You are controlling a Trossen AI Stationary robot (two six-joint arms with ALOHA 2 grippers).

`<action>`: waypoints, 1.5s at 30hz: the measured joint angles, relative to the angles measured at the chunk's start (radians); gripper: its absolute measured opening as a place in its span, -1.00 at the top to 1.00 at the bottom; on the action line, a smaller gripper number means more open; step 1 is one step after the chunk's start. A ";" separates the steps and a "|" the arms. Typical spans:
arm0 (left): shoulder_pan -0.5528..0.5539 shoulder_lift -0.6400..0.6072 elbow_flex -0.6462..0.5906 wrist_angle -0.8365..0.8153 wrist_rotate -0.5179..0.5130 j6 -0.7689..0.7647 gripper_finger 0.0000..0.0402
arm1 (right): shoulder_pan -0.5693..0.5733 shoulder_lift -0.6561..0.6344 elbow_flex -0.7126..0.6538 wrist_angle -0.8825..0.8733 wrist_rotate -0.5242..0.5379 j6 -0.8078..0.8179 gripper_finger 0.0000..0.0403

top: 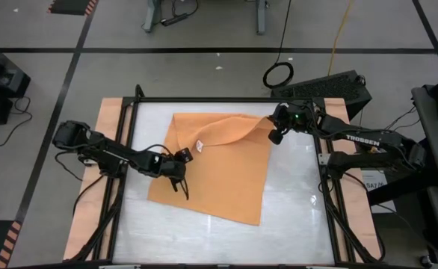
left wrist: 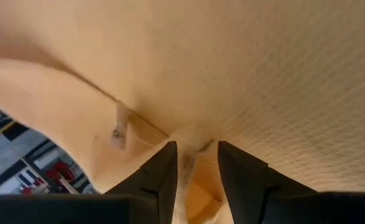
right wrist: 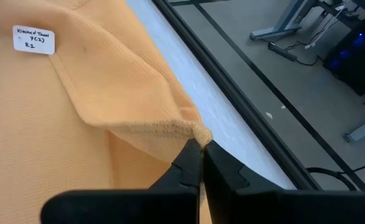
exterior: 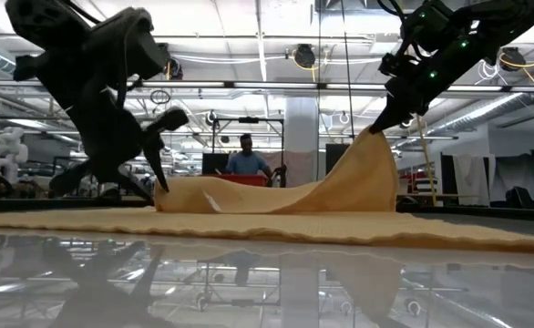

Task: Roll towel
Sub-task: Roll the yellow towel

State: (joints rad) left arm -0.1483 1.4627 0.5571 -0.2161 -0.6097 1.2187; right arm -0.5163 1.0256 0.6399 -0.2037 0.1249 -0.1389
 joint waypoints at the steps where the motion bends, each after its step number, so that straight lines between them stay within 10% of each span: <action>1: 0.005 0.009 0.000 -0.002 -0.004 0.017 0.40 | 0.000 0.000 0.000 0.000 0.000 0.000 1.00; 8: 0.012 0.058 0.001 0.112 -0.072 0.080 0.44 | 0.000 0.000 0.000 0.000 0.000 -0.001 1.00; 15: 0.013 0.060 0.014 0.137 -0.059 -0.057 0.94 | 0.000 0.000 0.000 0.001 0.000 -0.031 1.00; 28: 0.055 -0.014 0.209 0.167 -0.136 -0.140 0.96 | -0.034 -0.067 0.046 -0.019 0.001 -0.126 1.00; 45: 0.408 -0.291 0.264 0.677 -0.131 -0.299 0.96 | -0.295 -0.037 0.414 -0.124 -0.111 -0.277 1.00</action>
State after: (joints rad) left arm 0.2598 1.1721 0.8211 0.4609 -0.7405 0.9193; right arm -0.8111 0.9888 1.0542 -0.3279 0.0136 -0.4155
